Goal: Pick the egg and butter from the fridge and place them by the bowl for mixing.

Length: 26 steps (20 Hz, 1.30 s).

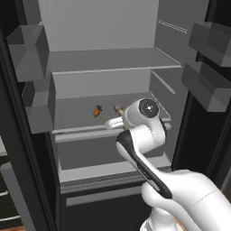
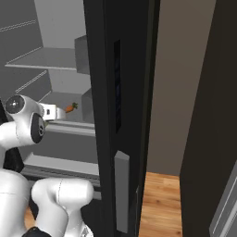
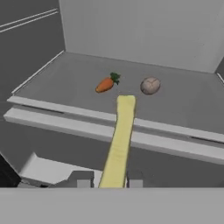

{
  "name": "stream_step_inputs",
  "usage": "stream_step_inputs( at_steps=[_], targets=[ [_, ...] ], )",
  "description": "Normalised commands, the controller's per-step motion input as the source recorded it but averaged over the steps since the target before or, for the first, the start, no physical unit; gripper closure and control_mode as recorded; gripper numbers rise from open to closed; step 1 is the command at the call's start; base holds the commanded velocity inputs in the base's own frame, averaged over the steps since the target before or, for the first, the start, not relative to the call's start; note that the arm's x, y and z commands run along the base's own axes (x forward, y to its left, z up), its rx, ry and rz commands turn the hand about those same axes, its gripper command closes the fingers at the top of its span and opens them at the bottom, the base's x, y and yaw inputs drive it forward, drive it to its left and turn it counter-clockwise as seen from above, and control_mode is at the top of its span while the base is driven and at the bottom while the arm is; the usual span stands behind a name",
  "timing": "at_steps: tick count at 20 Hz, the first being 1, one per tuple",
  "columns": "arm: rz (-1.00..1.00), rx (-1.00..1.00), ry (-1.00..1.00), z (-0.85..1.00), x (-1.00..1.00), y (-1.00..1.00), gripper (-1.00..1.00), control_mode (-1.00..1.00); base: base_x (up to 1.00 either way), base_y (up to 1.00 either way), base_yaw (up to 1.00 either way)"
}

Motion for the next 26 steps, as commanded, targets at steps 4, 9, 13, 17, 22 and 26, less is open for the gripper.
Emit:
stream_step_inputs(
  at_steps=[4, 9, 13, 17, 22, 26],
  targets=[
    [0.0, 0.0, 0.03, -0.08, -0.17, 0.02, 1.0, 1.0, -0.19, 0.03, 0.0],
    [0.0, 0.0, 0.0, 0.0, 0.0, 0.0, 1.0, 1.0, -1.0, 0.11, 0.0],
    [0.0, 0.0, 0.0, 0.0, 0.0, 0.0, 1.0, 1.0, -1.0, 0.12, 0.23],
    [0.0, 0.0, 0.0, 0.0, 0.0, 0.0, 1.0, 1.0, -0.98, 0.11, 0.58],
    [0.0, 0.0, 0.0, 0.0, 0.0, 0.0, 1.0, 1.0, -0.77, 0.01, 0.68],
    [0.0, 0.0, 0.0, 0.0, 0.0, 0.0, 1.0, 1.0, -0.73, 0.0, 0.66]
  ],
)
